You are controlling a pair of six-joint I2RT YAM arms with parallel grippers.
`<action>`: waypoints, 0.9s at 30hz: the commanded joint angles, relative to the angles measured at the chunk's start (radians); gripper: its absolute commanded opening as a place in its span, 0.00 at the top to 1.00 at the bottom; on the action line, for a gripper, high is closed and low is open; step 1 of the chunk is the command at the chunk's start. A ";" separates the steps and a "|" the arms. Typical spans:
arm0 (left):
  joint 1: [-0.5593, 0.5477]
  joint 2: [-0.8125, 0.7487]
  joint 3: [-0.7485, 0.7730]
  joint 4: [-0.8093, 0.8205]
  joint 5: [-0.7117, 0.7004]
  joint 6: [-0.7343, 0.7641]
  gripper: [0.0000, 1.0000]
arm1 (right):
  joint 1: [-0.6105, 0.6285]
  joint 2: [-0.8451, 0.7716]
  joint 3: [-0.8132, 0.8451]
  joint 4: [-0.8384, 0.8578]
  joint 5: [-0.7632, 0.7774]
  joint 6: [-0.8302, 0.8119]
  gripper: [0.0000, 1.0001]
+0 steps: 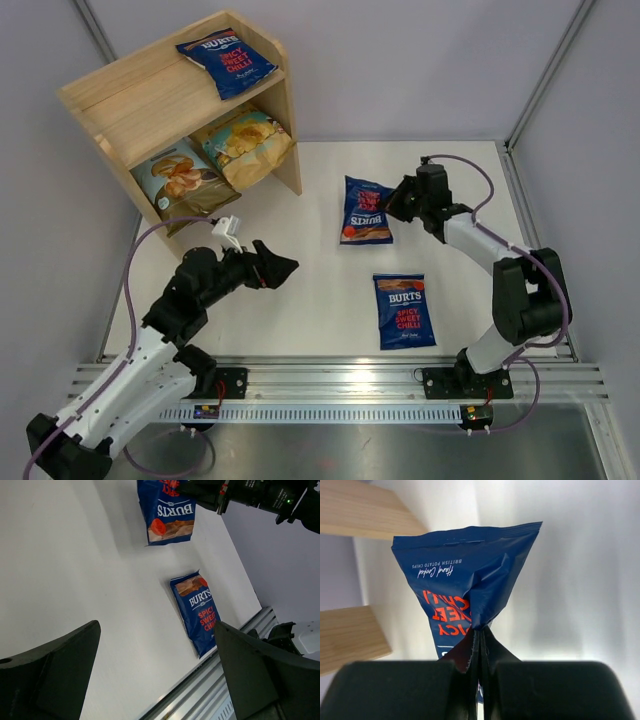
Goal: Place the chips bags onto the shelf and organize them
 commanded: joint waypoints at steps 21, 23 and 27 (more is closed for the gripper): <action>-0.234 0.341 -0.211 1.032 -0.188 -0.021 0.01 | 0.369 -0.508 -0.356 0.446 0.270 0.714 1.00; -0.244 0.370 -0.206 1.073 -0.206 -0.026 0.01 | 0.398 -0.536 -0.372 0.456 0.291 0.737 1.00; -0.261 0.416 -0.198 1.143 -0.223 -0.048 0.03 | 0.453 -0.557 -0.367 0.466 0.326 0.753 1.00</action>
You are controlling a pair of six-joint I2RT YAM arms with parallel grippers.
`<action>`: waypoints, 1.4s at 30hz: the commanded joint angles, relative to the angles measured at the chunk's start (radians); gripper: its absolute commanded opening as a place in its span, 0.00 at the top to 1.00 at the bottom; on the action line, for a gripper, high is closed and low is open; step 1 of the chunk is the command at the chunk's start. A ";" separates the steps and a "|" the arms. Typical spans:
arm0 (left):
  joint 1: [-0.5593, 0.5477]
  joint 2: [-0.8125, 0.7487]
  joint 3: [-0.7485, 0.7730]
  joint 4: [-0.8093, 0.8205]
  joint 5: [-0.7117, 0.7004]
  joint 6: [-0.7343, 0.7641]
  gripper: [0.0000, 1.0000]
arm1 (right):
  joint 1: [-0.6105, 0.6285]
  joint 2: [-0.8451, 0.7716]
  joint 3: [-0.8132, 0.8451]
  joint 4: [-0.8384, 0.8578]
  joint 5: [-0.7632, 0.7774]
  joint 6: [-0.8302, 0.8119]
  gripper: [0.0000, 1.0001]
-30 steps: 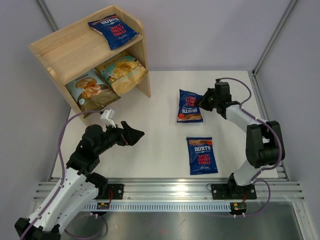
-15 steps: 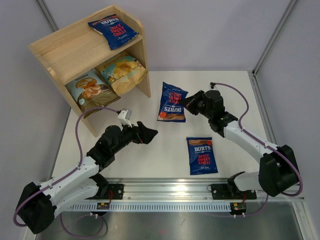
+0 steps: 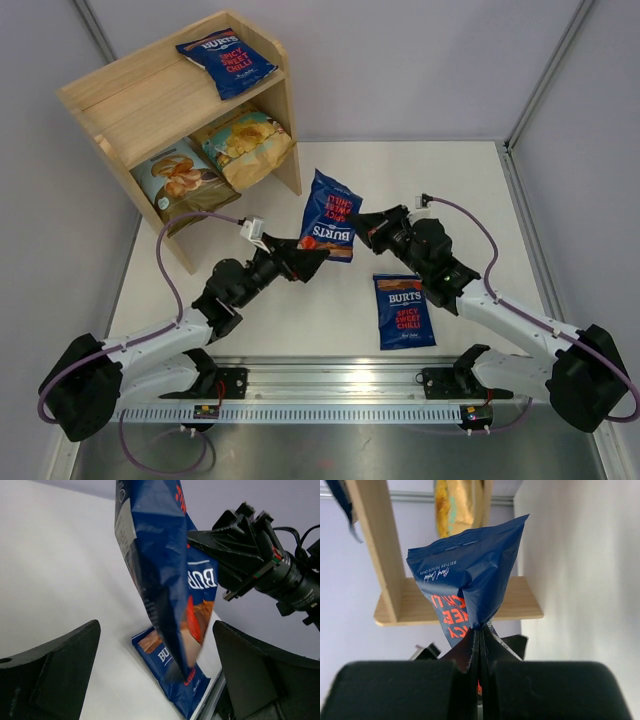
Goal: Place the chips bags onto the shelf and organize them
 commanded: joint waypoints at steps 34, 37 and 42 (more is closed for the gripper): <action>-0.090 -0.251 0.760 -0.786 -0.377 0.201 0.96 | 0.076 -0.409 0.073 -0.488 0.512 -0.370 0.15; -0.074 -0.153 0.991 -0.957 -0.542 0.195 0.96 | 0.074 -0.434 0.075 -0.519 0.526 -0.382 0.15; 0.104 0.016 1.294 -1.181 -0.562 0.093 0.96 | 0.074 -0.480 0.072 -0.553 0.546 -0.385 0.15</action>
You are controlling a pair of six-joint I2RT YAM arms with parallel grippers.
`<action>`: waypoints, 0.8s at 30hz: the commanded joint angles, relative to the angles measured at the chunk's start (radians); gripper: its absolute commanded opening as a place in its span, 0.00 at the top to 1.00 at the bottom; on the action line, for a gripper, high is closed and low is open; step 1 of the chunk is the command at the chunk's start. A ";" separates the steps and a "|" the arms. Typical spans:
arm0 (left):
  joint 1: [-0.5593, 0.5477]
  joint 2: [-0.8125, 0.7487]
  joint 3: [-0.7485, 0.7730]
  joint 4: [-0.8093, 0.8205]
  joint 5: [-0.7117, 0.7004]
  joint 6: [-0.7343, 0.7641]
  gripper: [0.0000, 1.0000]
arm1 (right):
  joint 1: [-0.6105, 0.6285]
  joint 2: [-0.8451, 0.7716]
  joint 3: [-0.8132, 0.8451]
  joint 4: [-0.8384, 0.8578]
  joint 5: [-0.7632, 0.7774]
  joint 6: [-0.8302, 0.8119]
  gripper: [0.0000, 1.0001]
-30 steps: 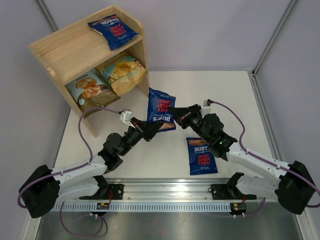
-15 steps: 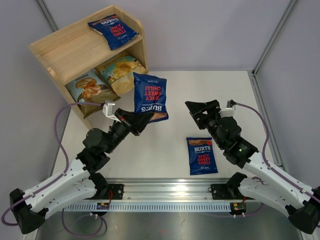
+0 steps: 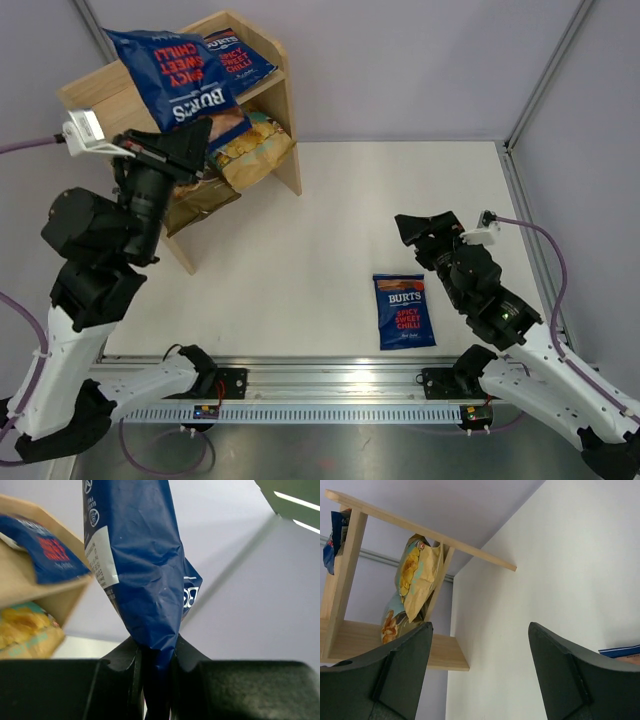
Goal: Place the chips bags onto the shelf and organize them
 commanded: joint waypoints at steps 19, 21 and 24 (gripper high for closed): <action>0.822 0.536 0.506 -0.346 0.553 -0.392 0.97 | -0.007 -0.153 0.065 -0.189 0.094 -0.092 0.15; 0.831 0.532 0.462 -0.322 0.550 -0.417 0.93 | -0.007 -0.160 0.062 -0.191 0.100 -0.092 0.15; 0.849 0.553 0.429 -0.325 0.582 -0.466 0.90 | -0.007 -0.182 0.059 -0.192 0.106 -0.092 0.14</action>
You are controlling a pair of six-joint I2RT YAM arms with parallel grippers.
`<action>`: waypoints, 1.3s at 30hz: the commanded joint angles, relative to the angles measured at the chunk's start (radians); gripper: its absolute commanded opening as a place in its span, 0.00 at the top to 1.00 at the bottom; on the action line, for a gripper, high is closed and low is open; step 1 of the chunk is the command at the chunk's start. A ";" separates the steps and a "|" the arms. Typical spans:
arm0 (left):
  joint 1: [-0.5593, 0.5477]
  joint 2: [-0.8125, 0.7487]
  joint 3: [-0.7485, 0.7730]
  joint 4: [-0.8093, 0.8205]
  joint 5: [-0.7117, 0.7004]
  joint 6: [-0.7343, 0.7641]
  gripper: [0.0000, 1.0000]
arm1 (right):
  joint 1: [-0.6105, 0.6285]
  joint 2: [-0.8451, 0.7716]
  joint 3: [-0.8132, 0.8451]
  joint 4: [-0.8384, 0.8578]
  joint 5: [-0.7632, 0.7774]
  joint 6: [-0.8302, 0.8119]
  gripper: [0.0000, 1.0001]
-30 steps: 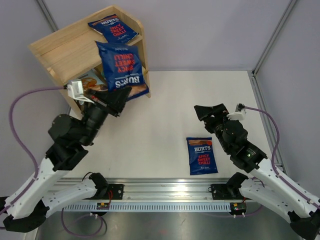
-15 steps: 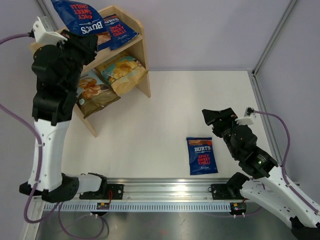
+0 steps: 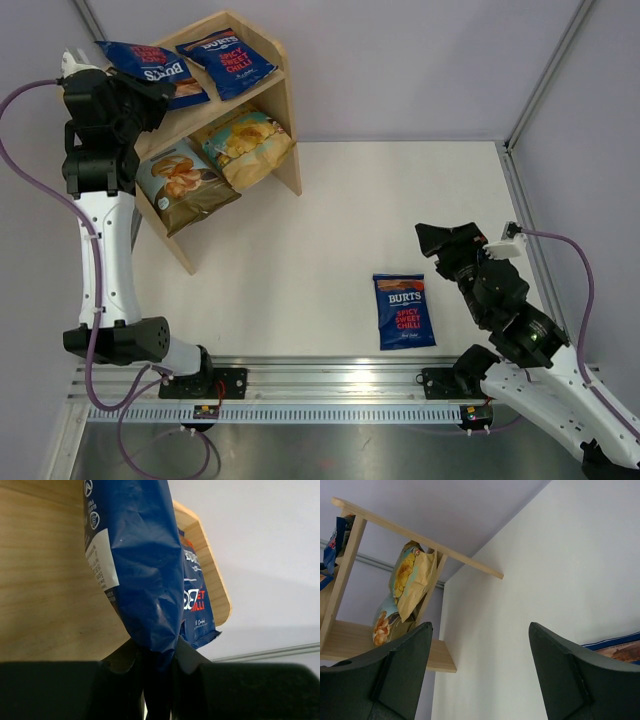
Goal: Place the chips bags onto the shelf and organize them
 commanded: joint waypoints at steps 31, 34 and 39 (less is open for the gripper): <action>0.007 0.145 0.237 -0.352 0.005 0.092 0.20 | -0.003 0.119 0.136 -0.061 -0.057 -0.150 0.12; 0.007 0.128 0.247 -0.372 -0.019 0.130 0.20 | -0.006 0.135 0.142 -0.049 -0.084 -0.158 0.12; 0.009 0.113 0.299 -0.407 -0.042 0.182 0.19 | -0.004 0.204 0.188 -0.056 -0.136 -0.231 0.12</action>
